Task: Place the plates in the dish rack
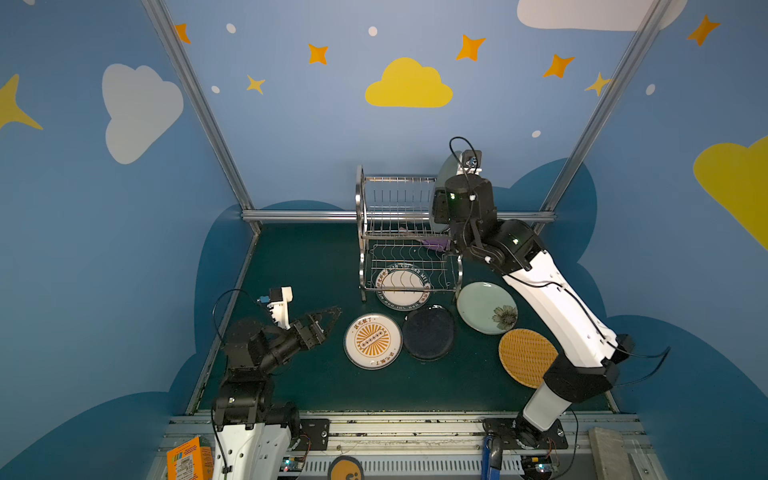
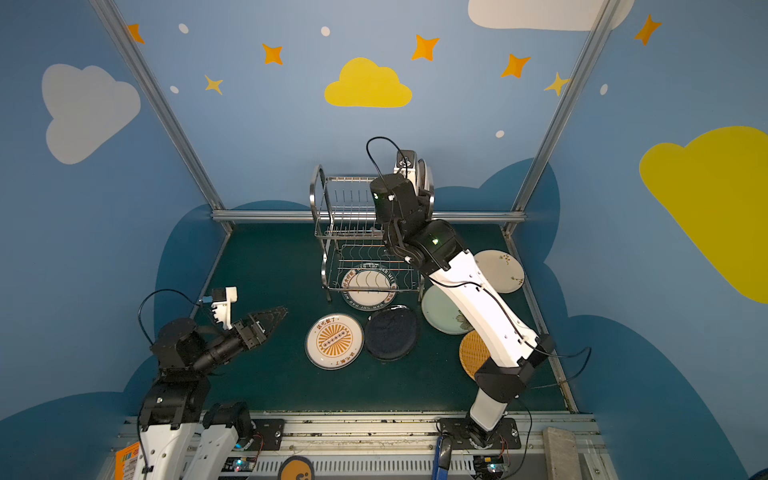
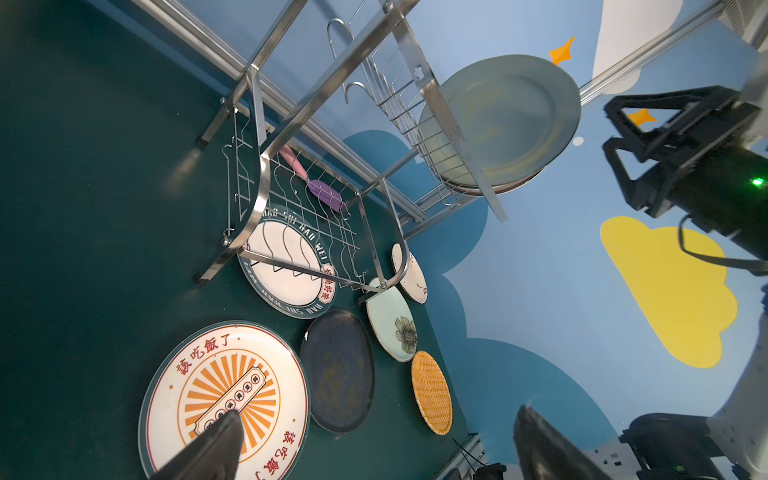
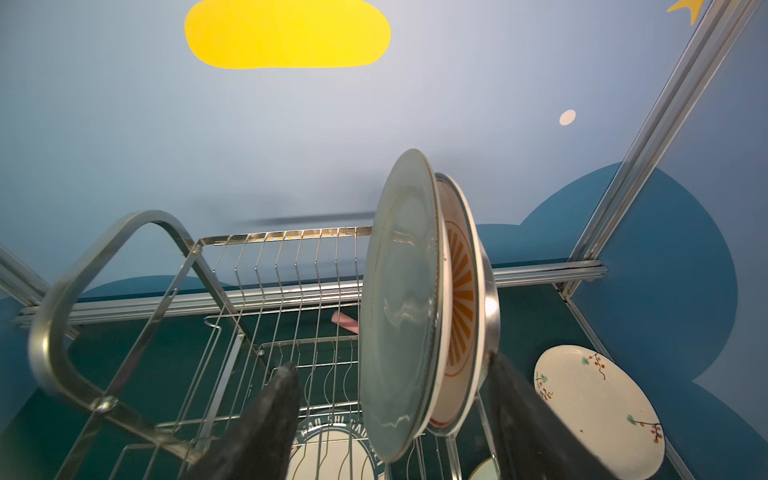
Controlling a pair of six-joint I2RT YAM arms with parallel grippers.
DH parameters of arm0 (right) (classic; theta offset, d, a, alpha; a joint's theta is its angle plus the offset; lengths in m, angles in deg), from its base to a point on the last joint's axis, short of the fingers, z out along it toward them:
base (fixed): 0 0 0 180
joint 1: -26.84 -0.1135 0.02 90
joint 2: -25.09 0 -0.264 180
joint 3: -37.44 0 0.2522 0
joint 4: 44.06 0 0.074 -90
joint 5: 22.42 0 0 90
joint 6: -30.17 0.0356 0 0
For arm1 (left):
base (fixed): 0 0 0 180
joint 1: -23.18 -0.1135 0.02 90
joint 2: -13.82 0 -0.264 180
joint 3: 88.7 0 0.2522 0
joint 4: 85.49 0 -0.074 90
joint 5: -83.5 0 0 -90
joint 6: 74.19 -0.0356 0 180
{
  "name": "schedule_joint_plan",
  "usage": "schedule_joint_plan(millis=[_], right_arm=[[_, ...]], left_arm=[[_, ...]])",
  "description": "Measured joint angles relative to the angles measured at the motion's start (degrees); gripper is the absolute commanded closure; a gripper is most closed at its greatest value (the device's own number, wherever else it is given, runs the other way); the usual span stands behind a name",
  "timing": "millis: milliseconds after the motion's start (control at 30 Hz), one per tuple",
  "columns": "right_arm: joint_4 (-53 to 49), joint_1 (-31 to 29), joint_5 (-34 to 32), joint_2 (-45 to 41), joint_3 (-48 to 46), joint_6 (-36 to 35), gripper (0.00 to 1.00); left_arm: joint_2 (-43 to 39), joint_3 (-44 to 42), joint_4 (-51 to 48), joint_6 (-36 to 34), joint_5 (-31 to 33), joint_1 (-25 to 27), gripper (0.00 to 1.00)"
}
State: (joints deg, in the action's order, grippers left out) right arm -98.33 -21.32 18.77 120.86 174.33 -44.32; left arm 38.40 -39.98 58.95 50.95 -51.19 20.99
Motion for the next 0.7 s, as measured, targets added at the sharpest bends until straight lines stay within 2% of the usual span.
schedule_joint_plan(millis=[167,300,500,700], right_arm=[[2.7,-1.2,3.8,-9.5,-10.2,-1.3,0.13],[5.0,-1.2,9.8,-19.6,-22.1,-2.3,0.09],[7.2,-0.2,23.6,-34.8,-42.1,-2.3,0.09],[7.9,3.9,39.9,-39.6,-56.3,0.1,0.08]], left_arm=[[4.6,0.0,-2.6,0.8,6.1,7.5,0.0],[7.0,-2.7,-2.1,4.9,8.5,9.3,0.0],[5.6,-13.9,-0.9,12.9,12.0,9.5,0.03],[4.7,-21.0,2.7,18.1,14.3,11.7,0.11]])
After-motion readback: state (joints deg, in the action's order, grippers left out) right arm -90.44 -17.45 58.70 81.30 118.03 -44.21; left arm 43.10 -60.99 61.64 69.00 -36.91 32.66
